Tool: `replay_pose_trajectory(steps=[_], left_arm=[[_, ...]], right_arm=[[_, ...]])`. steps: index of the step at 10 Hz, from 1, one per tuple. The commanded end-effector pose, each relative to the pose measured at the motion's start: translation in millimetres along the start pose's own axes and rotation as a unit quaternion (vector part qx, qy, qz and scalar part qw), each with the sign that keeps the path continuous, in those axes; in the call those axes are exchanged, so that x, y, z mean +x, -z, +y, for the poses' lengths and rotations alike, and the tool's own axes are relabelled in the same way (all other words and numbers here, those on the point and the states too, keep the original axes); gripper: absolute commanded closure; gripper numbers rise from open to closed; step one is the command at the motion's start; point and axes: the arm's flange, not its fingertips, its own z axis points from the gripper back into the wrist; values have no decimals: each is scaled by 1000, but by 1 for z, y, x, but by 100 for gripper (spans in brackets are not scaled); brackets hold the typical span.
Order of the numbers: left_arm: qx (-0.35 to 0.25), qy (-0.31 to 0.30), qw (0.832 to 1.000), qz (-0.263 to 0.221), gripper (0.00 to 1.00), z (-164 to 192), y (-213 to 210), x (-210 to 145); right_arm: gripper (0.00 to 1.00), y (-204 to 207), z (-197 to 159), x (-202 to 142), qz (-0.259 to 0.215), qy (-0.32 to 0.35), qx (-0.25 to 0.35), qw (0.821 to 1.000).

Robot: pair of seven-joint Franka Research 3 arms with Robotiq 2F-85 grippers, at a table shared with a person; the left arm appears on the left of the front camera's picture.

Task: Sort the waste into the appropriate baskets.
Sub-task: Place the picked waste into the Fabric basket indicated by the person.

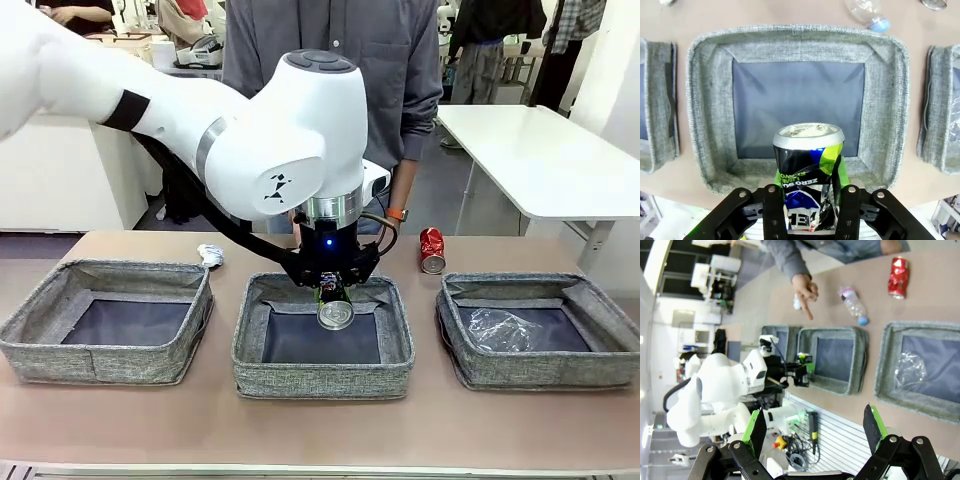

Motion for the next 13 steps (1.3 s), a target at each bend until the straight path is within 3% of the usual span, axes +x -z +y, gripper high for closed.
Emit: replay_pose_trajectory(steps=[1,4,8,10,11,12,13], left_arm=[[14,-12,999,-31,4,2,2,-9],[17,-44,998,-53,0,7,-3,-8],[19,-32,998,-48,0,10,-5,-7],[-28,30,999,-17,0,23,-22,-2],[-76,86,993,17,0,47,-44,6],[-122,102,987,20,0,88,-70,16],[-230,92,969,24,0,125,-95,21]], right_arm=[[0,-2,3,1,1,6,-3,1000],[0,-2,3,1,1,6,-3,1000],[0,-2,3,1,1,6,-3,1000],[0,-2,3,1,1,6,-3,1000],[0,-2,3,1,1,6,-3,1000],[0,-2,3,1,1,6,-3,1000],[0,-2,3,1,1,6,-3,1000]])
